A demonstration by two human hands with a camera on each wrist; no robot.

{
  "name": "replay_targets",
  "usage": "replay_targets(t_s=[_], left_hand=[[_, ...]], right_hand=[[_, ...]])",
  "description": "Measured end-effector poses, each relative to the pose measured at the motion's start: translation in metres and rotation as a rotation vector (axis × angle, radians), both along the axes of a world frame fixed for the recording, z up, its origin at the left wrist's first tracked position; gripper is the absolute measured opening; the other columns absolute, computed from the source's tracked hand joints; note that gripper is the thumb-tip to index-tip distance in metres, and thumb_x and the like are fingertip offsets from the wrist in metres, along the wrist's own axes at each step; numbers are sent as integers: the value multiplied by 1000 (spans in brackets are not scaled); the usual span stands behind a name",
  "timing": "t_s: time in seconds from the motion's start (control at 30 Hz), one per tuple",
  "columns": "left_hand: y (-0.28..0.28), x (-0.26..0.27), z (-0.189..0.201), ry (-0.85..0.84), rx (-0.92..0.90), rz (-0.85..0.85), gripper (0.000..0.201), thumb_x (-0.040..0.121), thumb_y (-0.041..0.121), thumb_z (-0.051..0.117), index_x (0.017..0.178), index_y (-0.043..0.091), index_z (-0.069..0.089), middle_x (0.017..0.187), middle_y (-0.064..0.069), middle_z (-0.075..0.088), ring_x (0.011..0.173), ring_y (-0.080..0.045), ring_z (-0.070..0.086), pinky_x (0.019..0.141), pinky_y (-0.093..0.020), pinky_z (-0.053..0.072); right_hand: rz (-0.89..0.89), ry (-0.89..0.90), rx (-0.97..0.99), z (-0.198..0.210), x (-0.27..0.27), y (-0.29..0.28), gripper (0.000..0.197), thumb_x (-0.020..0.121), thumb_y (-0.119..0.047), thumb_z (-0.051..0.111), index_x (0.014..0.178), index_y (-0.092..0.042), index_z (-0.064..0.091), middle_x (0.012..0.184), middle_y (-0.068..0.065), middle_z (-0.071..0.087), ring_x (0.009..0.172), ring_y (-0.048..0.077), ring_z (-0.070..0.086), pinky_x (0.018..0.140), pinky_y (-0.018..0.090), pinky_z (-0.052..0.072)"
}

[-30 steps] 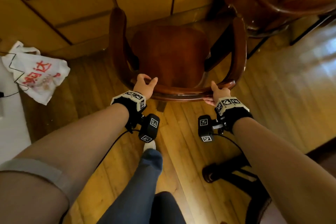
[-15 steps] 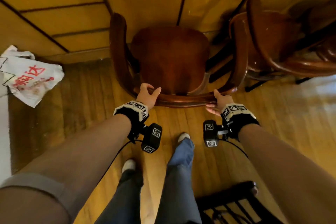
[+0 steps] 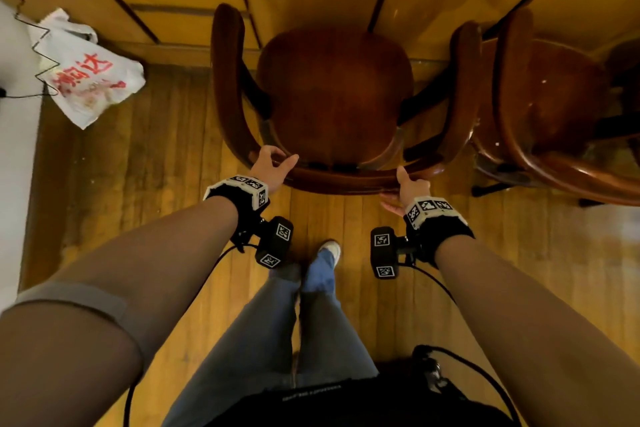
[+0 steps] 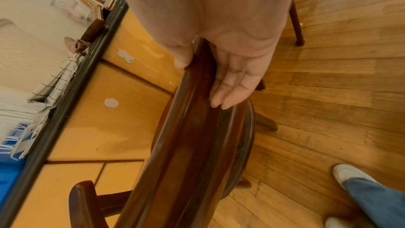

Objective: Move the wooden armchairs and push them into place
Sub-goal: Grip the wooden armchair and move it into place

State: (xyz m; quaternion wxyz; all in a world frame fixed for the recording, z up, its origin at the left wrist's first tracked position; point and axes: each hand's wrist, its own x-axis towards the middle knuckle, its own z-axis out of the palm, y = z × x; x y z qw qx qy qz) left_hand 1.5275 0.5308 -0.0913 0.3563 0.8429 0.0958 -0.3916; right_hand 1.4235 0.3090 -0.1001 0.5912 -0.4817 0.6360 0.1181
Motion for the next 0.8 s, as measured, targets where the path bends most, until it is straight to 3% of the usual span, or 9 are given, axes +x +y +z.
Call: replay_targets(t_s=[0.1,0.2,0.33,0.47,0.53,0.6,0.67,0.73,0.8], left_hand=[[2,1,-3,9,11,-2,48,94,45,51,127,11,44,105,-7,51,84,-25,51,72,-32,39],[3,2,-3,14,13,3,48,93,47,52,128,15,44,118,-14,56,85,-26,53,72,-33,41],[6,0,3,15,48,-2,50,94,44,50,135,16,42,130,-12,53,105,-32,58,80,-33,43],[13,-2,15,-13,84,-46,47,96,37,51,136,15,41,131,-13,54,103,-30,57,79,-32,42],[18,-1,24,-28,100,-93,48,96,35,51,138,15,40,131,-14,54,109,-32,58,80,-32,42],[23,0,35,-27,134,-151,49,96,36,51,139,16,39,133,-14,53,113,-33,58,84,-33,43],[25,3,46,-13,153,-191,49,96,38,50,139,17,39,135,-14,53,114,-34,58,91,-37,46],[27,6,59,-24,172,-223,48,96,38,50,138,16,41,136,-12,51,117,-33,57,94,-38,45],[27,11,72,-48,193,-251,46,97,38,49,137,16,43,138,-11,51,120,-32,55,95,-37,44]], right_hand=[[2,-18,0,-1,-2,1,51,97,-32,50,137,-6,36,124,17,62,62,17,64,43,29,52],[-9,-23,-6,1,-1,2,51,96,-31,51,138,-6,36,122,19,63,62,18,63,50,33,52],[26,-12,9,10,-1,8,52,95,-35,52,137,-6,39,112,17,67,64,19,65,53,33,53],[106,4,-17,19,-3,16,51,97,-36,48,135,-2,43,98,14,68,65,20,63,51,29,49],[164,4,-16,26,-4,20,50,99,-36,44,134,0,44,102,17,68,75,26,67,54,30,49],[212,20,1,36,-5,24,51,100,-36,41,136,0,42,118,20,66,96,32,67,68,35,51],[270,42,2,48,-6,27,50,101,-36,39,137,-1,41,124,20,64,103,33,64,80,38,50],[342,56,-11,62,-6,28,50,101,-36,39,137,-1,42,125,18,64,92,31,65,81,38,51],[414,69,-36,75,-2,29,50,100,-35,40,138,-2,42,124,17,65,72,24,62,69,34,51]])
